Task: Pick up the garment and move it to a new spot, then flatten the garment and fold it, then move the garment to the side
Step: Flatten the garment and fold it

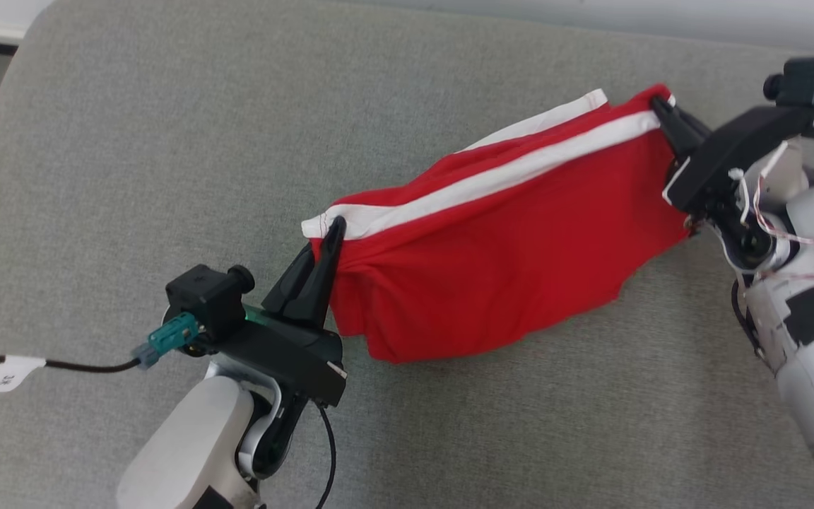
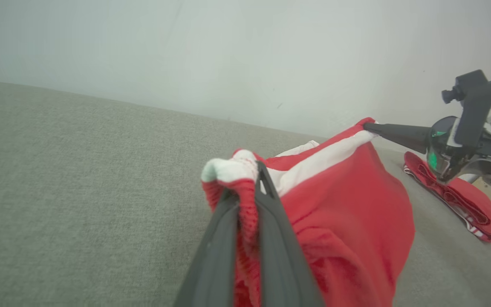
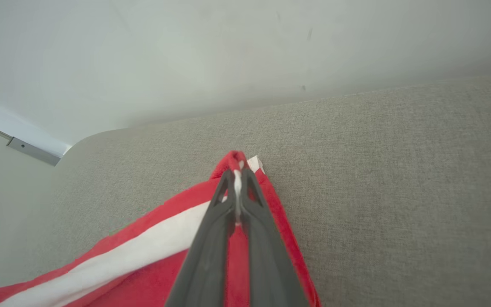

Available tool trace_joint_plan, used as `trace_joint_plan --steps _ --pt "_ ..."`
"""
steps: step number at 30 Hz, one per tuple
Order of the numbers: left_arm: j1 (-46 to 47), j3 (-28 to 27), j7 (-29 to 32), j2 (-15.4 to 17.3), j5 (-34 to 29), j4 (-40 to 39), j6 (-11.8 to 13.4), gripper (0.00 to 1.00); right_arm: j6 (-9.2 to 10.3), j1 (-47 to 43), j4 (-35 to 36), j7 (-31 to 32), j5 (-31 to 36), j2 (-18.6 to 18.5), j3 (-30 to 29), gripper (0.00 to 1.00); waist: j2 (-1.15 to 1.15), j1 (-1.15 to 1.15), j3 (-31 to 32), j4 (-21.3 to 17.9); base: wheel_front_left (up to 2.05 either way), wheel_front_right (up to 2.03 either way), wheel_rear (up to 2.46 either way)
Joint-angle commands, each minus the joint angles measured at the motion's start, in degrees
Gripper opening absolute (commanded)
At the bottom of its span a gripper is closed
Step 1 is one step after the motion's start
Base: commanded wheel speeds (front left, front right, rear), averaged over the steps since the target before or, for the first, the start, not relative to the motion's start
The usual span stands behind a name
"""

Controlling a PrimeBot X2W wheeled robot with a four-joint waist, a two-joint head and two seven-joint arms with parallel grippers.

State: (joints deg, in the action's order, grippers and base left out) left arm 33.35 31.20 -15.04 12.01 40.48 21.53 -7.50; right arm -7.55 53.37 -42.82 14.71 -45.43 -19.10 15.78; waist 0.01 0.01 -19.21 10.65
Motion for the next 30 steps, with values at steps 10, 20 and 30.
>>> trace_joint_plan --steps 10,20,30 --pt "3.66 -0.28 -0.13 -0.95 -0.64 2.58 0.06 0.00 0.12 8.48 -9.99 -4.85 0.34 1.74 4.02 0.00 -0.01 -0.01 -3.86 1.73 0.00 0.00 0.00" --pt "4.05 -1.16 -0.13 -1.38 -2.94 5.57 0.06 1.00 0.12 9.03 -13.02 -10.62 -2.65 2.29 10.01 1.00 -0.01 -0.01 -2.56 0.88 0.00 0.00 0.00" --pt "-1.33 -5.39 -0.13 -0.82 -7.29 5.62 0.06 1.00 0.12 4.75 -11.48 -16.71 -6.60 -0.49 15.86 1.00 -0.01 -0.01 2.32 -0.76 0.00 0.00 0.00"
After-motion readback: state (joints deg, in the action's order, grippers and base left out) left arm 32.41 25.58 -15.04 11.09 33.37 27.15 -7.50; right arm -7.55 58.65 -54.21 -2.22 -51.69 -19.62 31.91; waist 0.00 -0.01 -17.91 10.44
